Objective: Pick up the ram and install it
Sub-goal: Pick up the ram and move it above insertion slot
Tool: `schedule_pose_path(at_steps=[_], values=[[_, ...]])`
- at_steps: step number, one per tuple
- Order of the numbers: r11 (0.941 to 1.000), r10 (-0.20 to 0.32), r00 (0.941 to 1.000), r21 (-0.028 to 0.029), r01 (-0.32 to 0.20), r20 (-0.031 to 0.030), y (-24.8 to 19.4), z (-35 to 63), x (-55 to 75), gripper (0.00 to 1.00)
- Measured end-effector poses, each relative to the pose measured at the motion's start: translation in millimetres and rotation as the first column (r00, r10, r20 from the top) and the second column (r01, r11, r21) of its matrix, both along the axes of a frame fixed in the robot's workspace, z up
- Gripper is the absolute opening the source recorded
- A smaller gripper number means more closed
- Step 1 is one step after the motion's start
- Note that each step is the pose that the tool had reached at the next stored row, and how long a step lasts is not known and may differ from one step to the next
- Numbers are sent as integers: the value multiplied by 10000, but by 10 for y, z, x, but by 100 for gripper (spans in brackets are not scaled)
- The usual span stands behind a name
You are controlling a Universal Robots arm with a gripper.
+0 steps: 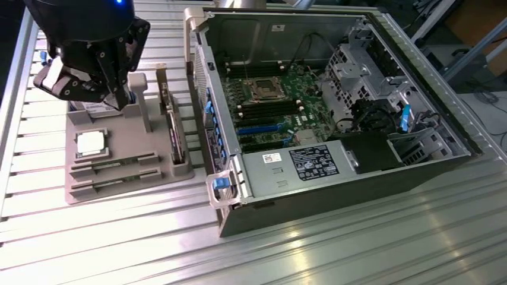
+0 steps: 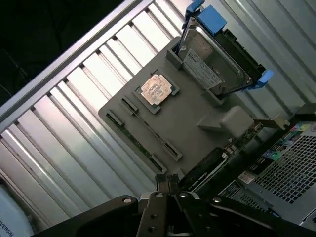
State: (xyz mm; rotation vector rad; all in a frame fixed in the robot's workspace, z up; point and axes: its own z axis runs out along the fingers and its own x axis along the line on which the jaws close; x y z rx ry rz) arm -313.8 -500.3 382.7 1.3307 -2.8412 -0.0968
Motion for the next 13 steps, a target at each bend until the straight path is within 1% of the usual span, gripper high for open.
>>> schedule_pose_path(at_steps=[1, 2, 3, 4, 5, 6, 7, 8, 9, 10, 11, 12, 13], values=[[9988, 496, 9988, 0, -496, 0, 0, -3, 0, 10], [9961, 881, 9961, 0, -881, 0, 0, -6, 0, 10], [9914, 1311, 9914, 0, -1311, 0, 0, -9, 0, 10], [9828, 1847, 9828, -1, -1847, -1, 0, -13, 0, 10], [9729, 2312, 9729, 0, -2312, 0, 0, -17, 0, 10], [9661, 2582, 9661, 0, -2582, 0, 0, -19, 0, 10], [9618, 2738, 9618, 0, -2738, 0, 0, -20, 0, 10], [9504, 3109, 9504, 0, -3109, 0, 0, -23, 0, 10], [9317, 3632, 9317, 0, -3632, 0, 0, -28, 0, 10], [9191, 3940, 9191, 0, -3940, 0, 0, -31, 0, 10], [9018, 4323, 9018, 0, -4323, 0, 0, -34, 0, 10], [8866, 4625, 8866, 0, -4625, 0, 0, -37, 0, 10], [8686, 4955, 8686, 0, -4955, 0, 0, -40, 0, 10]])
